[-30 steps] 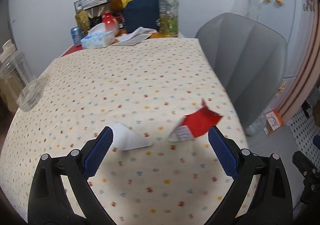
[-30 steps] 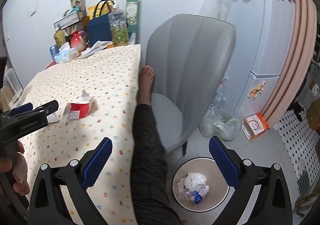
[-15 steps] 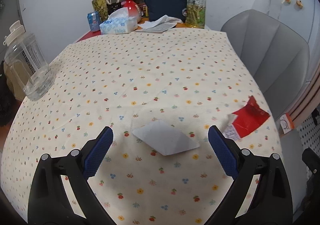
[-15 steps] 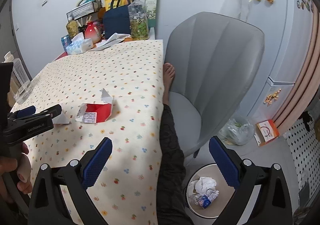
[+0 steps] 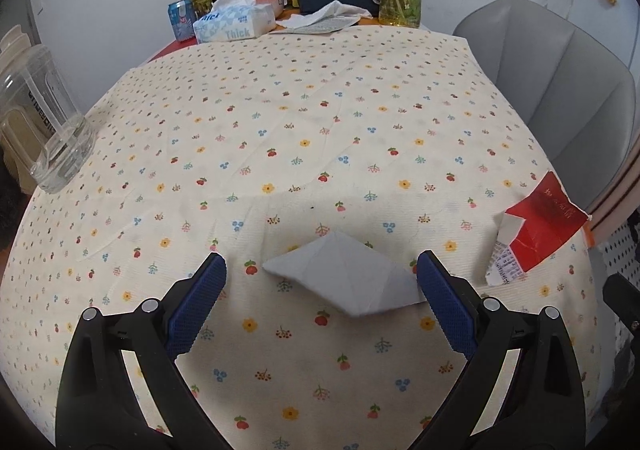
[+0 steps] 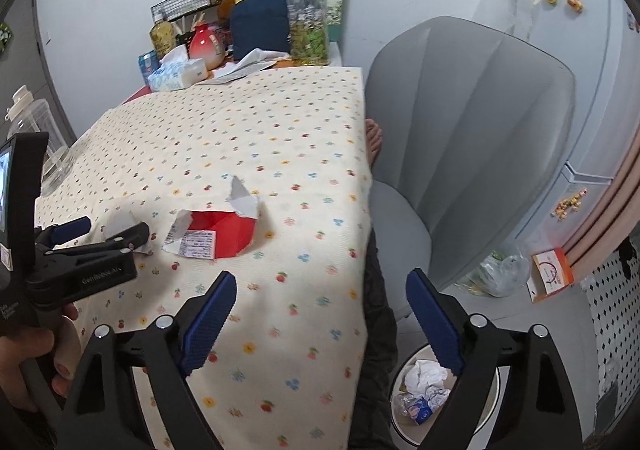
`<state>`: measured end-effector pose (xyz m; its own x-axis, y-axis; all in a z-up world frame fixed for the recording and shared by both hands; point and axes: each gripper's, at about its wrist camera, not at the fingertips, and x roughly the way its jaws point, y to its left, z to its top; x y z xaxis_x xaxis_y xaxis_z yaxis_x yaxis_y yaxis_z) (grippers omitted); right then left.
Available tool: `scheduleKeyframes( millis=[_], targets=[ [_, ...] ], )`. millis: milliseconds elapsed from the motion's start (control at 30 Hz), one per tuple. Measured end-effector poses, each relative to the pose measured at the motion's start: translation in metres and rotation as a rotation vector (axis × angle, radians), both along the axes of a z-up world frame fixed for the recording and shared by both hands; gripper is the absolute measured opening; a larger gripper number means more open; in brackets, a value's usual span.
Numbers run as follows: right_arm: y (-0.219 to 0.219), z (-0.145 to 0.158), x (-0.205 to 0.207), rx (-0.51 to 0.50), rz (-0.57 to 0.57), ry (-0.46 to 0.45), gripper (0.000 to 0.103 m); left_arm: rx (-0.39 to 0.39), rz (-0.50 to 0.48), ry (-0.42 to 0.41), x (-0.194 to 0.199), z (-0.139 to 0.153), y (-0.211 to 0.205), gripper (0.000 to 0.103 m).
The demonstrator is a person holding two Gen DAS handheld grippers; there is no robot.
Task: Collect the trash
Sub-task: 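Close the left tool on the white paper sheet while the right tool grasps the red wrapper, then carry the paper sheet and red wrapper in both tools over the trash bin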
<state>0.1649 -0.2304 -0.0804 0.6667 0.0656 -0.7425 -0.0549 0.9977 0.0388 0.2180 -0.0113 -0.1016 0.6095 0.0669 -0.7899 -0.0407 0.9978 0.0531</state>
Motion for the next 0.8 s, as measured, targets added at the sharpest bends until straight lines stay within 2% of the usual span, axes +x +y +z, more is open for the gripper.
scheduleKeyframes(
  millis=[67,167,267,333,367,433,500,733,800],
  targets=[
    [0.006,-0.001,0.004,0.005,0.016,0.002,0.081,-0.012,0.006,0.013,0.003,-0.002,0.002,0.094],
    [0.014,-0.004,0.013,0.011,0.037,0.006,0.08,-0.033,-0.008,0.019,0.006,-0.004,0.001,0.083],
    [0.02,-0.008,0.022,0.015,0.048,0.015,0.076,-0.025,-0.025,0.006,0.005,-0.003,-0.002,0.067],
    [0.023,-0.01,0.027,0.015,0.054,0.022,0.072,-0.022,-0.031,0.003,0.004,-0.001,-0.003,0.049],
    [0.024,-0.011,0.029,0.015,0.057,0.026,0.071,-0.019,-0.032,0.004,0.003,0.0,-0.002,0.043],
    [0.028,-0.013,0.033,0.018,0.069,0.035,0.068,-0.018,-0.022,0.01,0.003,0.002,0.001,0.021],
    [0.031,-0.014,0.034,0.018,0.081,0.038,0.065,-0.027,-0.007,0.008,0.001,0.004,0.008,0.018],
    [0.047,-0.012,0.039,0.015,0.108,0.026,0.061,-0.01,0.078,-0.033,-0.009,0.018,0.037,0.017],
    [0.051,-0.014,0.042,0.009,0.114,0.023,0.057,-0.005,0.094,-0.036,-0.013,0.02,0.044,0.017]
  ],
)
